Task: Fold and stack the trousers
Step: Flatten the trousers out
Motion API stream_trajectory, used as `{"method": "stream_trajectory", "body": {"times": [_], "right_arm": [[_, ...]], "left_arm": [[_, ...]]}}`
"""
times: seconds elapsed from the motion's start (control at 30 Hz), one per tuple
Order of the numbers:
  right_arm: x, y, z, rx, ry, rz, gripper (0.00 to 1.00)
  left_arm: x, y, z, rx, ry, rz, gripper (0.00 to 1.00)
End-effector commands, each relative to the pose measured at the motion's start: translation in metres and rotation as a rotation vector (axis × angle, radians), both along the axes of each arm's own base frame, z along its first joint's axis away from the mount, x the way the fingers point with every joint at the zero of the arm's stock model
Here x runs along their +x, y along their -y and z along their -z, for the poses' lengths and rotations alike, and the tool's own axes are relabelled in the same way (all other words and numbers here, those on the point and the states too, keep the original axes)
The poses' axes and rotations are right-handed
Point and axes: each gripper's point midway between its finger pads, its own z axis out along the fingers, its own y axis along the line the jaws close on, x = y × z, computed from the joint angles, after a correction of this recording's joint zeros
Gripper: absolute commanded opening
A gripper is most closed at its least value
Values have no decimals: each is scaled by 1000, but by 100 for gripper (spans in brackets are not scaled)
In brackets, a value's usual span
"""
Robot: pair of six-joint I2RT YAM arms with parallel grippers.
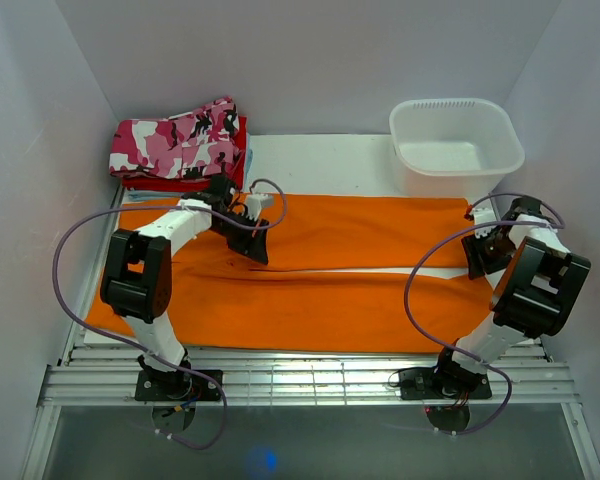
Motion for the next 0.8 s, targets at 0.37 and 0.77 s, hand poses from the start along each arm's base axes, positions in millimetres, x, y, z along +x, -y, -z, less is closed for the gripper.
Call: {"method": "stream_trajectory", "body": {"times": [0.37,0.77], "right_arm": [[-13,-9,24,51,-20,60,8],[8,57,-43,-142,321,175,8]], "left_arm": [[-69,-51,80,228,-148,49,56],[-22,-69,77,268,-34,-180,53]]}}
